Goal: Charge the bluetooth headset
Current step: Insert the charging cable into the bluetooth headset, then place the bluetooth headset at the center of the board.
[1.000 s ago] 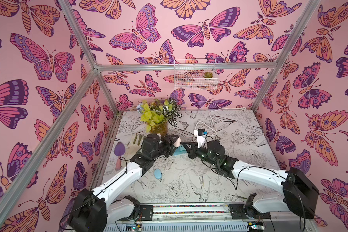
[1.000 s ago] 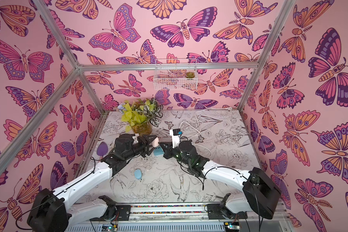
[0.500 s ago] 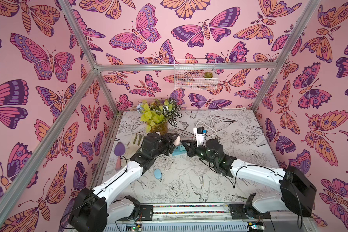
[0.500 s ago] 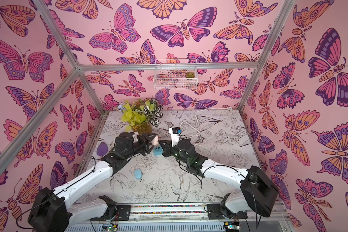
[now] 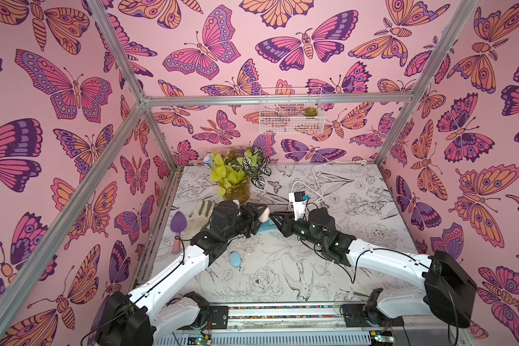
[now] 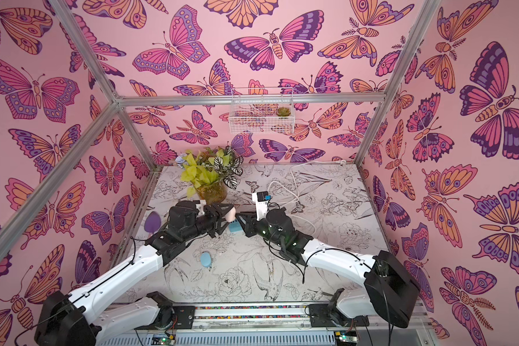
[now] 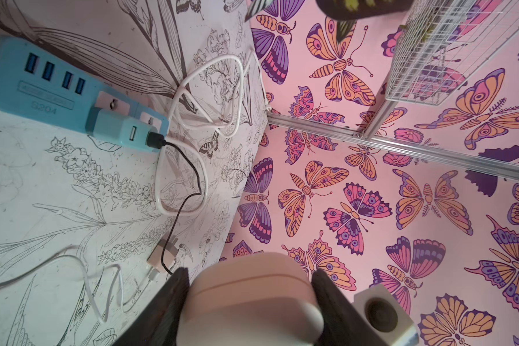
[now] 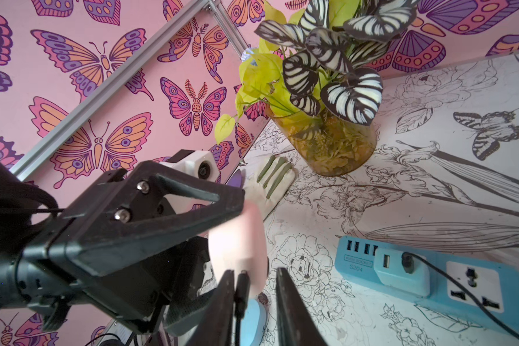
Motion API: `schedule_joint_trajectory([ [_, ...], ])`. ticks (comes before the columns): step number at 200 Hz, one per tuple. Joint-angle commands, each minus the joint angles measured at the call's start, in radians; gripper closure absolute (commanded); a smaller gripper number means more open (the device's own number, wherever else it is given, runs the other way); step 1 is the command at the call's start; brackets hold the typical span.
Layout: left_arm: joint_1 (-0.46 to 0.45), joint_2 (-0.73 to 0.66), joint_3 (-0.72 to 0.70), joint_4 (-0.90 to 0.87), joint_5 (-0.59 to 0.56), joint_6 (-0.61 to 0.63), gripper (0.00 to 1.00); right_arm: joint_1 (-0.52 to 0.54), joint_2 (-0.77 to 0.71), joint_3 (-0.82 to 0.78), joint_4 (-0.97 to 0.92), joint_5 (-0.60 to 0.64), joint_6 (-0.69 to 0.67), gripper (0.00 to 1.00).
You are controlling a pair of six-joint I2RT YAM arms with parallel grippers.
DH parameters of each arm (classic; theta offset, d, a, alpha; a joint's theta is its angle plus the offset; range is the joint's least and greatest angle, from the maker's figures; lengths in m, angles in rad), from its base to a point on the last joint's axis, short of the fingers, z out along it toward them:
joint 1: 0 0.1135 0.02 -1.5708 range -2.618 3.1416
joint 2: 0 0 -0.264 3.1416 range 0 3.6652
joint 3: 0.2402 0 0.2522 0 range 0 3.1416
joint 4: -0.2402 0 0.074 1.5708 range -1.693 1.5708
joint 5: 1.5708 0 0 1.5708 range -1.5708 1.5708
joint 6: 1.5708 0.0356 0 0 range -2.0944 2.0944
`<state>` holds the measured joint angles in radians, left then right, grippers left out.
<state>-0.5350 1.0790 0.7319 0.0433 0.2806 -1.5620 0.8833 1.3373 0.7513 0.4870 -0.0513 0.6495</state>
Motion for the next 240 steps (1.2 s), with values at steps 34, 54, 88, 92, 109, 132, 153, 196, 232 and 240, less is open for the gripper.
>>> schedule_joint_trajectory([
  [34, 0.055, -0.064, 0.043, -0.229, -0.043, 0.099, 1.00, 0.005, -0.121, -0.036, -0.152, 0.049, -0.056, 0.51],
  [54, 0.084, -0.076, 0.039, -0.305, -0.062, 0.132, 1.00, 0.005, -0.137, -0.035, -0.202, 0.008, -0.095, 0.49],
  [88, 0.147, -0.086, -0.003, -0.329, -0.065, 0.152, 1.00, 0.005, -0.125, -0.018, -0.268, -0.116, -0.152, 0.47],
  [92, 0.152, -0.085, -0.006, -0.332, -0.064, 0.154, 1.00, 0.005, -0.118, -0.015, -0.274, -0.133, -0.157, 0.46],
  [109, 0.178, -0.078, -0.014, -0.343, -0.069, 0.172, 1.00, 0.005, -0.090, -0.001, -0.288, -0.201, -0.165, 0.45],
  [132, 0.214, -0.054, -0.018, -0.375, -0.086, 0.206, 1.00, 0.007, -0.051, 0.016, -0.285, -0.265, -0.156, 0.43],
  [153, 0.258, -0.027, -0.036, -0.381, -0.102, 0.224, 1.00, 0.007, -0.039, 0.020, -0.275, -0.286, -0.153, 0.42],
  [196, 0.315, 0.076, -0.039, -0.376, -0.118, 0.266, 1.00, 0.008, -0.043, 0.022, -0.285, -0.290, -0.156, 0.42],
  [232, 0.338, 0.202, -0.012, -0.366, -0.141, 0.311, 1.00, 0.008, -0.049, 0.013, -0.280, -0.274, -0.148, 0.42],
  [240, 0.340, 0.250, 0.001, -0.364, -0.139, 0.317, 1.00, 0.008, -0.051, 0.010, -0.279, -0.267, -0.144, 0.42],
])
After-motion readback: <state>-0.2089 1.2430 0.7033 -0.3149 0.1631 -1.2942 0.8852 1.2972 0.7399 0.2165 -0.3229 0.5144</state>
